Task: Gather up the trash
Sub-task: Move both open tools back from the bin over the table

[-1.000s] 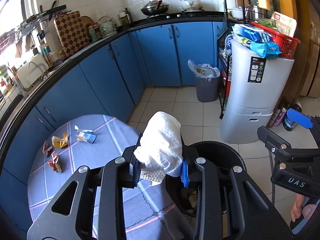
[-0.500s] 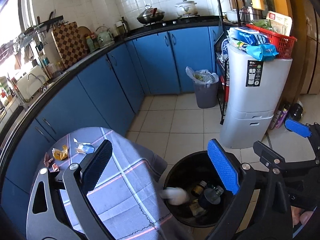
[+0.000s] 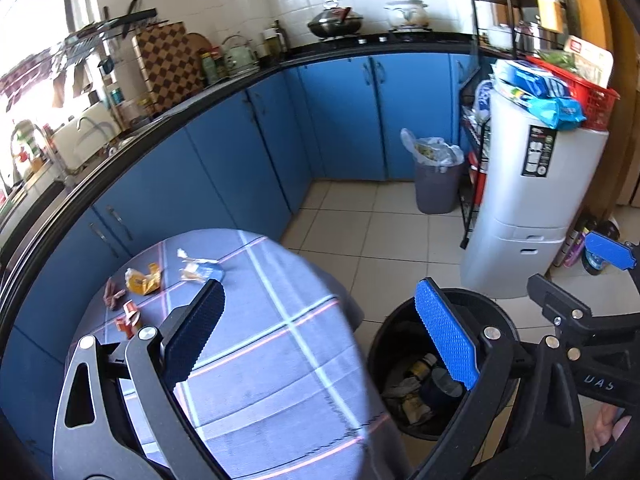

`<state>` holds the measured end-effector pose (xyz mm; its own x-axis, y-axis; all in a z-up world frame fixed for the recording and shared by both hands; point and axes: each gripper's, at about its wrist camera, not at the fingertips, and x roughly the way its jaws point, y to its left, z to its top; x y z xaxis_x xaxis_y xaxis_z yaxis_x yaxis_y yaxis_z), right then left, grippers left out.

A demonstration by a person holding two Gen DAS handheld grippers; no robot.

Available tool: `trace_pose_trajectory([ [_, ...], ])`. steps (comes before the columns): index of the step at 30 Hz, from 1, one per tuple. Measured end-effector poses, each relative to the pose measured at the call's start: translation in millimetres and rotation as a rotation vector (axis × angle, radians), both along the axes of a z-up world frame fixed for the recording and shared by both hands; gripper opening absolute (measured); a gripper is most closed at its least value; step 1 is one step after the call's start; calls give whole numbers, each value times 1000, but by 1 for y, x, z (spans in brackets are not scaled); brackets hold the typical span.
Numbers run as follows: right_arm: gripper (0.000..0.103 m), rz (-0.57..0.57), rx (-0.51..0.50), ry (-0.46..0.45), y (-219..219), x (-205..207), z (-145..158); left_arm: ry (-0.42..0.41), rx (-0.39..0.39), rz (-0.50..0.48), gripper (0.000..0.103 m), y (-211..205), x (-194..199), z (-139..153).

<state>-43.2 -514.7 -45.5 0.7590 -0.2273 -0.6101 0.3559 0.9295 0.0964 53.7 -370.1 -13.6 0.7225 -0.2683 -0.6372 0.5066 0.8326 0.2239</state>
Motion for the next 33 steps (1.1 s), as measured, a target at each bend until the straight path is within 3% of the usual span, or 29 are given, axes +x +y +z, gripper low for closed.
trace_pose_trajectory([
  [9, 91, 78, -20, -5, 39, 32, 7, -7, -27, 77, 95, 47, 15, 3],
  [16, 91, 167, -39, 7, 76, 72, 4, -28, -53, 192, 95, 99, 40, 1],
  [27, 91, 411, -119, 104, 160, 182, -29, 79, -69, 476, 95, 202, 125, -52],
  [33, 91, 500, -177, 173, 204, 240, -57, 154, -73, 521, 95, 238, 173, -83],
])
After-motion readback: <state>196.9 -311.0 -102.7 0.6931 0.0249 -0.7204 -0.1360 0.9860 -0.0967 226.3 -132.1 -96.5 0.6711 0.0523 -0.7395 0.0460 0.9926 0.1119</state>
